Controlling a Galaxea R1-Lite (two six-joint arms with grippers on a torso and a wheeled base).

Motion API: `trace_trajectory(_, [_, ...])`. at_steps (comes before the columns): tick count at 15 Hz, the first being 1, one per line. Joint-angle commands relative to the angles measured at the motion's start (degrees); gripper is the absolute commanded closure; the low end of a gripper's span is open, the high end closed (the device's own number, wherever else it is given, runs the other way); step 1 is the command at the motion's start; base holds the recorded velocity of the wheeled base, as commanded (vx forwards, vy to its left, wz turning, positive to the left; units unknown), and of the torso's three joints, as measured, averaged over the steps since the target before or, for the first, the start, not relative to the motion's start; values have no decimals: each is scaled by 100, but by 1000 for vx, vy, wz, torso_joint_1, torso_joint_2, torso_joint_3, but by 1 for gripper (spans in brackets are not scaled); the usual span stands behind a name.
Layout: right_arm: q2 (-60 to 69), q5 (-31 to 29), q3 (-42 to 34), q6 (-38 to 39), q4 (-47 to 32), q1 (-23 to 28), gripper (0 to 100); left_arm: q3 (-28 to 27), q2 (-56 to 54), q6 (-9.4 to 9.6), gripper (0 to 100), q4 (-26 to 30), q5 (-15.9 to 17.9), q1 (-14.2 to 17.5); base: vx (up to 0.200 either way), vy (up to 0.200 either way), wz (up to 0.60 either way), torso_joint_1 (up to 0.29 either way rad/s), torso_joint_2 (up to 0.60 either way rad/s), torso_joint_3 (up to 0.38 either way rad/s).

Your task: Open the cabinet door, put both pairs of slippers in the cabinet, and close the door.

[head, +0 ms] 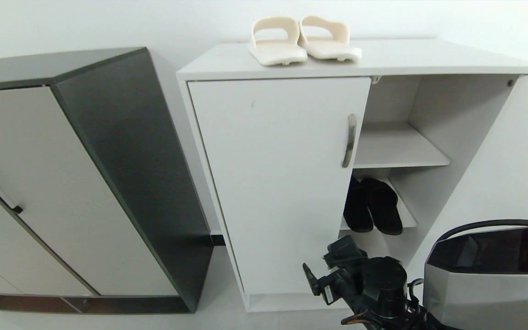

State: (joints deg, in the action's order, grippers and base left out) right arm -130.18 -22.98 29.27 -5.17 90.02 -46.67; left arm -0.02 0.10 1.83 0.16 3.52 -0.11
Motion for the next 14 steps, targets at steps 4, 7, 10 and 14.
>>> trace_trajectory(4, [274,-5,149,236,-2,-123,0,2,-1,2,100,11,-1,2,0,0,0,78,-509,-352])
trace_trajectory(7, [274,-5,149,236,-2,-141,0,2,-1,2,100,11,-1,2,0,0,0,129,-468,-338])
trace_trajectory(10, [274,-5,149,236,-2,-141,0,2,-1,2,100,11,-1,2,0,0,0,159,-476,-321])
trace_trajectory(14, [274,-5,140,236,-2,-185,0,2,-1,2,100,11,-1,2,0,0,0,176,-485,-314])
